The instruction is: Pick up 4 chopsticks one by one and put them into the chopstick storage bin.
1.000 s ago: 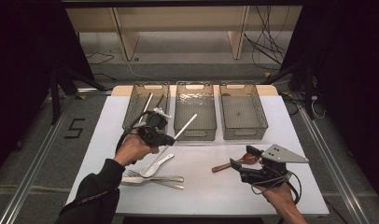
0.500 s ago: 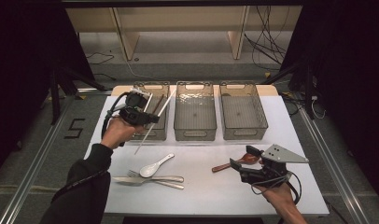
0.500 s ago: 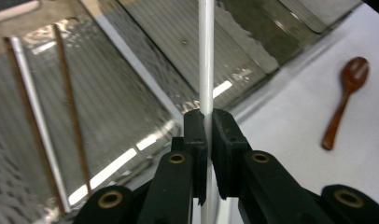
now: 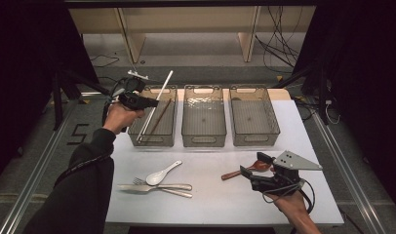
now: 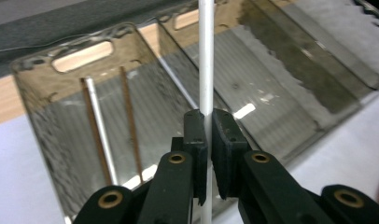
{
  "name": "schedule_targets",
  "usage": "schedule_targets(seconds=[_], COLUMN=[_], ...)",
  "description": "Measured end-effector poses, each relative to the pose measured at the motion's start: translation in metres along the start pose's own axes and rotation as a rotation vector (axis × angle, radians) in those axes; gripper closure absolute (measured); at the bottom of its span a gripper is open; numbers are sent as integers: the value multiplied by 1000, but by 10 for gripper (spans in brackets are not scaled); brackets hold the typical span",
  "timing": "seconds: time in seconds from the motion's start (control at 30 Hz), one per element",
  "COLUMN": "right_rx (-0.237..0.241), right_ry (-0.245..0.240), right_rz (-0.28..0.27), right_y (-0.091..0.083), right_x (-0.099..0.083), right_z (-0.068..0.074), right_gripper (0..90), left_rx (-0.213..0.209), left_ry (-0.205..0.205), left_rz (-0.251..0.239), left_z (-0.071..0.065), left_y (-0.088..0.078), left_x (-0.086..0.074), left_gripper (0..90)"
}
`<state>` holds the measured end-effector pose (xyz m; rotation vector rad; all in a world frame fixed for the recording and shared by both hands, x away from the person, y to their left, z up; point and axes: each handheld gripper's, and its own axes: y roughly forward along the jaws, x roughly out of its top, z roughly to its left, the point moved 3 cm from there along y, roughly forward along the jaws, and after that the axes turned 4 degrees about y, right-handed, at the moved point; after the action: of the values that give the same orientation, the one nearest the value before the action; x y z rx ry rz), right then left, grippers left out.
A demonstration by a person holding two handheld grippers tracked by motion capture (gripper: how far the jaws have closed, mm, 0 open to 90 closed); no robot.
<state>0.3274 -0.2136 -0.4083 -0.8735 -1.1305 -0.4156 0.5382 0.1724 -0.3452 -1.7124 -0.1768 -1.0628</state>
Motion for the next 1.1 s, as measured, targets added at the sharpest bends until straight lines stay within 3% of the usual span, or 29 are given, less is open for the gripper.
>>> schedule_targets(seconds=[0.27, 0.57, 0.73, 1.1], right_rx=[4, 8, 10, 9], right_ry=[4, 2, 3, 2], right_rz=[-2, -1, 1, 0], right_y=[0, 0, 0, 0], right_x=[0, 0, 0, 0], right_z=[-1, -1, -1, -1], right_gripper=[248, 248, 248, 248], left_rx=[50, 75, 102, 97], left_ry=[-34, -98, -94, -83], left_rz=[-4, -54, -59, -66], left_z=[22, 46, 49, 45], left_y=[15, 28, 35, 45], left_x=[3, 0, -5, -13], left_gripper=[846, 846, 846, 844])
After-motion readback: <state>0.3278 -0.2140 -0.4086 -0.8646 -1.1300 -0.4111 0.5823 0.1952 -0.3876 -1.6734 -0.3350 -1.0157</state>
